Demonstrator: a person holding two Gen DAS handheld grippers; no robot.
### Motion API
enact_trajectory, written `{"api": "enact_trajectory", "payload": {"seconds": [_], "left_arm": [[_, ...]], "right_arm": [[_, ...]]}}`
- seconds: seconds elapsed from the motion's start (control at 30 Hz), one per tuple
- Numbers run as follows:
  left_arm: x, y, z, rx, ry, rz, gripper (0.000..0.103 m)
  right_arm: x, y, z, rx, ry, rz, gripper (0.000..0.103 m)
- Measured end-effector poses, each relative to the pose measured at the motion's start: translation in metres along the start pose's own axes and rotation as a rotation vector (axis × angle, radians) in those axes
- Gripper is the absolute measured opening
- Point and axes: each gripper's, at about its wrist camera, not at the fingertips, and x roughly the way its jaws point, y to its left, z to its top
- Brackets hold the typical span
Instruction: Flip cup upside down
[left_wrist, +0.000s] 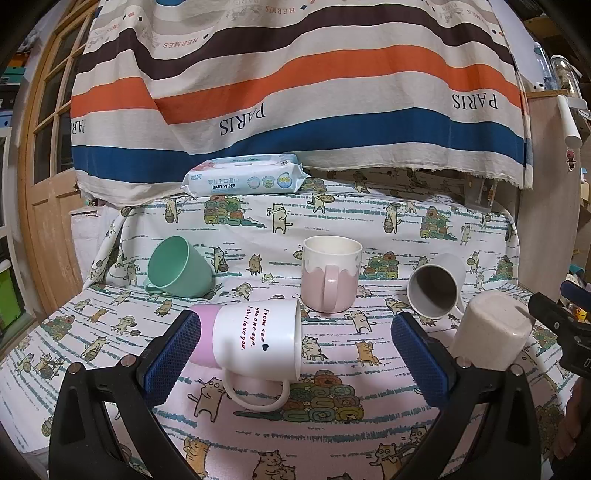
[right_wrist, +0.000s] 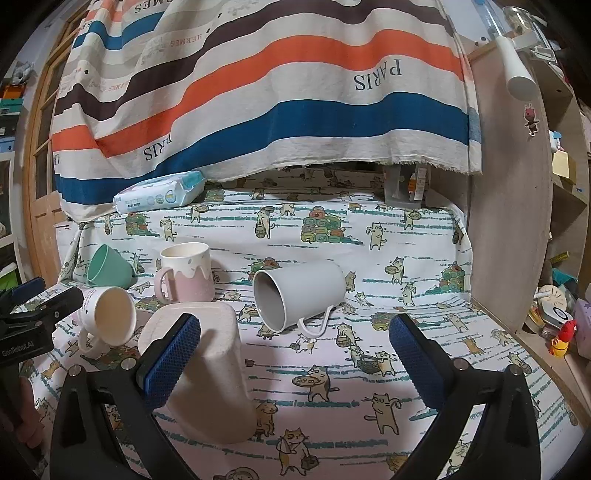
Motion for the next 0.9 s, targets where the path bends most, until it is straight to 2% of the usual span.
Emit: {"api": "enact_trajectory", "payload": {"seconds": [0.9], "left_arm": [[0.001,0.0002,0.0001,-0.001,0.003,0.004,0.103]], "right_arm": [[-0.0001,-0.0005,0.0004,0.0,0.0,0.001,0.103]]}}
